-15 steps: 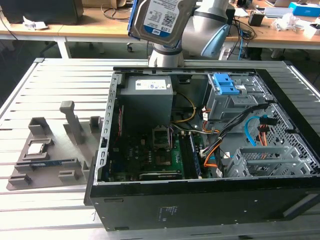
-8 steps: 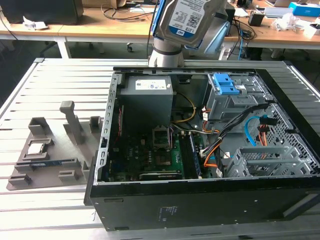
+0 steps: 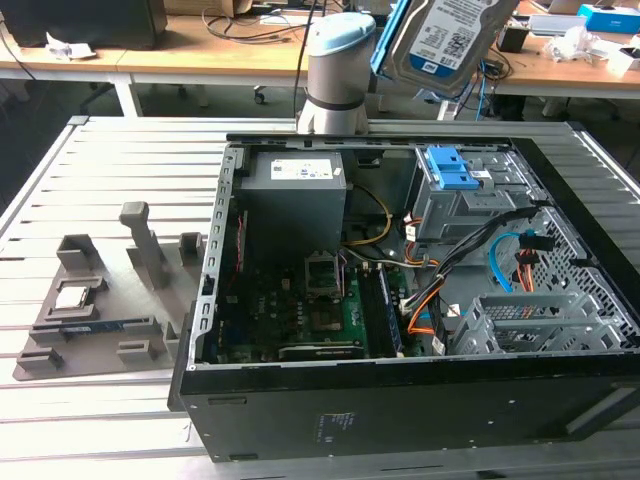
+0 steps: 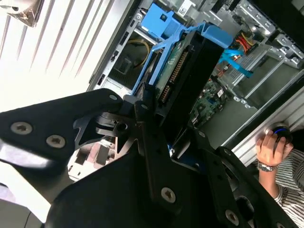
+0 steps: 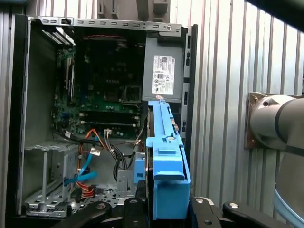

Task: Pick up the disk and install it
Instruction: 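Pick up the disk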

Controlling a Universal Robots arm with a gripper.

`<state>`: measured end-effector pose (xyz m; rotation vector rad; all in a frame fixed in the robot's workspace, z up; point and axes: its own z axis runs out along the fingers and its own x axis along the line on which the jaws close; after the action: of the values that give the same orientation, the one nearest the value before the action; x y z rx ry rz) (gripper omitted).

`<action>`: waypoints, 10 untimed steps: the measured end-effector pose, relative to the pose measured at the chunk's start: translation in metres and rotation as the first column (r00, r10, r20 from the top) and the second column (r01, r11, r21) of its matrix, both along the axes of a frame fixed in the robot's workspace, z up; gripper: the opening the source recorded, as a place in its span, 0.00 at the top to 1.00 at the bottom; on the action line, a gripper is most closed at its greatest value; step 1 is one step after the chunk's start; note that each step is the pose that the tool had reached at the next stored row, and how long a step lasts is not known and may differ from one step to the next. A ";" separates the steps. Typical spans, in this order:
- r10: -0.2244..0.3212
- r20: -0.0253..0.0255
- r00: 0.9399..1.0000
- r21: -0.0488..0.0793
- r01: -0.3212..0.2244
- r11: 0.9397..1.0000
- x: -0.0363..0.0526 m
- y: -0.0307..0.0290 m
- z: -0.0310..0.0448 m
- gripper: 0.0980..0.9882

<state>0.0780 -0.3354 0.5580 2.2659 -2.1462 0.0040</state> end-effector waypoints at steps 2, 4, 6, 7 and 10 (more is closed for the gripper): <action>0.000 0.000 1.000 0.000 0.000 1.000 0.0136 0.0000 0.0000 0.70; 0.000 0.000 1.000 0.000 0.000 1.000 0.0259 0.0000 0.0000 0.70; 0.000 0.000 1.000 0.000 0.000 1.000 0.0377 0.0000 0.0000 0.70; 0.000 0.000 1.000 0.000 0.000 1.000 0.0445 0.0000 0.0000 0.70; 0.000 0.000 1.000 0.000 0.000 1.000 0.0625 0.0000 0.0000 0.70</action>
<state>0.1405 -0.3354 0.5580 2.2658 -2.1463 0.0040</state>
